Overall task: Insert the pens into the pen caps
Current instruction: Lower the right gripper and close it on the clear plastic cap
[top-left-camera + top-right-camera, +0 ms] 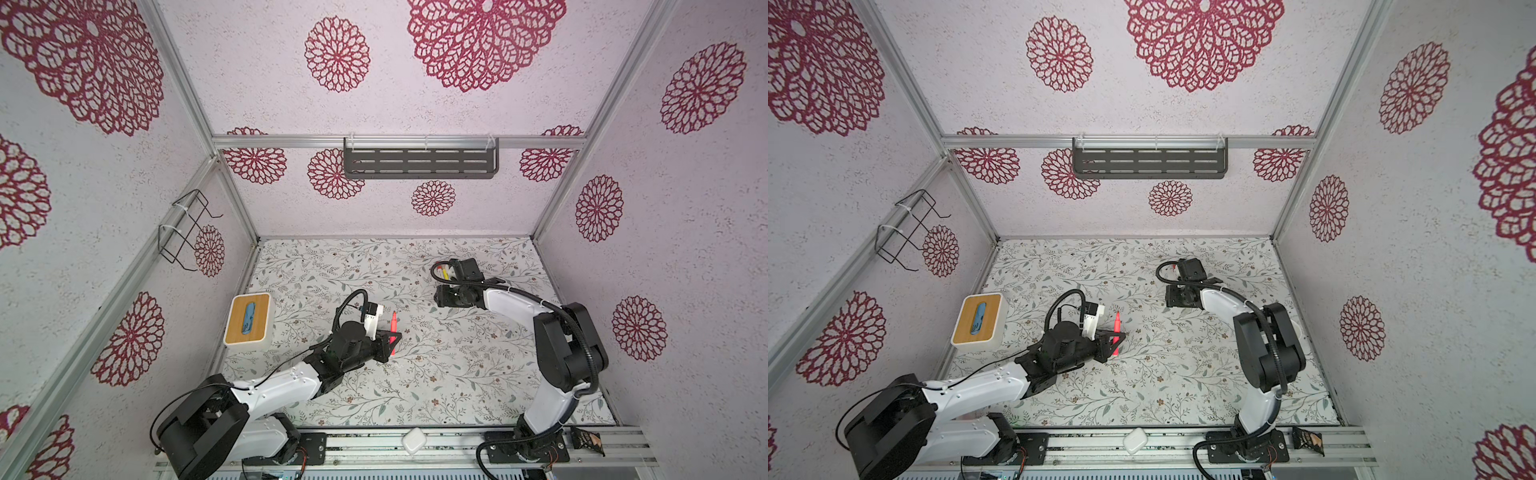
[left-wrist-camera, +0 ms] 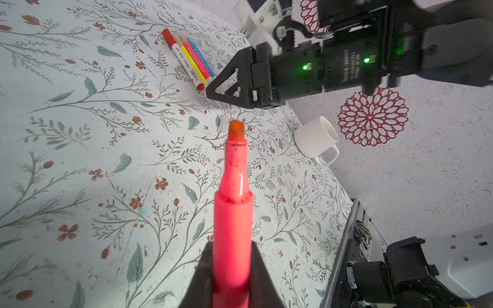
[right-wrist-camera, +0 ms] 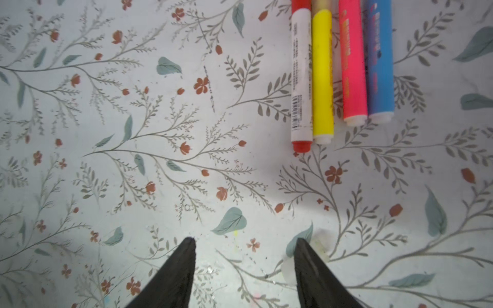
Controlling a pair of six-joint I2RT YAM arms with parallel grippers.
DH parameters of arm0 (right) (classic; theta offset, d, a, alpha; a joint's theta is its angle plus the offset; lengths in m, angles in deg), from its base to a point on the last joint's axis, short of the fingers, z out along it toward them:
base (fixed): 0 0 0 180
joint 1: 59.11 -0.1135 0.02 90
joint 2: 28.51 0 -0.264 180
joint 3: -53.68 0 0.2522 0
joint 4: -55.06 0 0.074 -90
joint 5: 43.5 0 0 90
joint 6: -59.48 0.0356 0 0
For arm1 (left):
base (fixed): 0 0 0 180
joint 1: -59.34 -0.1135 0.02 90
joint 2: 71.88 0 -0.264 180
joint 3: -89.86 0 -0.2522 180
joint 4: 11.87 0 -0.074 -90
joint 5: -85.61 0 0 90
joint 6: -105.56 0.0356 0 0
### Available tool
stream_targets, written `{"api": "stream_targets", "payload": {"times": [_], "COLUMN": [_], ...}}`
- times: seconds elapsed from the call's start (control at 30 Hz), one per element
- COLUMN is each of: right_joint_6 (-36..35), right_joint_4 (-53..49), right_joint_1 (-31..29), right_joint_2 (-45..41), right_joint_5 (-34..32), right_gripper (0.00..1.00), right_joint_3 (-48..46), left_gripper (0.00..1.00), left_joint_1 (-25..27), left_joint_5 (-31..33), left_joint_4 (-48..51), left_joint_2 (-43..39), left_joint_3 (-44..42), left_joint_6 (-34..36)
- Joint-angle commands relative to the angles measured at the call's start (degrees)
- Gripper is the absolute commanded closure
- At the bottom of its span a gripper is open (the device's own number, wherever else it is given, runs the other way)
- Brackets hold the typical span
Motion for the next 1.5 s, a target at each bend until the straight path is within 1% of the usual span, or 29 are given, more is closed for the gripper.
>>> {"api": "stream_targets", "payload": {"times": [0.0, 0.13, 0.33, 0.5, 0.83, 1.1, 1.2, 1.37, 1.47], "right_joint_6": [-3.3, -3.9, -3.9, -3.8, -2.4, -2.2, -2.5, -4.5, -6.7], "right_joint_4": [-4.3, -4.4, -3.9, -3.0, -1.2, -2.3, -3.0, -5.2, -7.6], "right_joint_1": [1.0, 1.3, 1.8, 1.8, 1.7, 1.7, 1.7, 1.7, 1.6], "right_joint_2": [2.0, 3.3, 3.1, 1.0, -4.2, -4.9, -4.7, -3.6, -2.2], "right_joint_5": [0.2, 0.5, 0.2, 0.5, 3.3, 2.3, 0.4, -2.5, -2.7], "right_gripper": [0.39, 0.39, 0.39, 0.39, 0.40, 0.40, 0.41, 0.43, 0.45], "right_joint_3": [2.6, 2.4, 0.8, -1.9, -6.8, -6.8, -6.6, -4.9, -3.0], "left_gripper": [1.00, 1.00, 1.00, 1.00, 1.00, 1.00, 1.00, 1.00, 1.00], "left_joint_1": [-0.3, -0.4, -0.4, -0.4, -0.5, -0.6, -0.6, -0.5, -0.5], "left_joint_5": [1.1, 1.9, 2.3, 2.4, 2.5, 2.4, 2.3, 2.0, 1.9], "left_joint_4": [0.1, 0.8, 1.2, 1.2, 1.5, 1.6, 1.8, 3.2, 3.4], "left_joint_2": [-2.7, -3.9, -3.6, -3.6, -3.3, -3.4, -3.6, -4.1, -4.6], "left_joint_3": [-1.0, -1.2, -0.8, -0.7, -0.2, -0.2, -0.3, 0.0, 0.0], "left_joint_6": [-0.2, 0.4, 1.0, 1.0, 1.5, 1.5, 1.4, 1.6, 1.7]}}
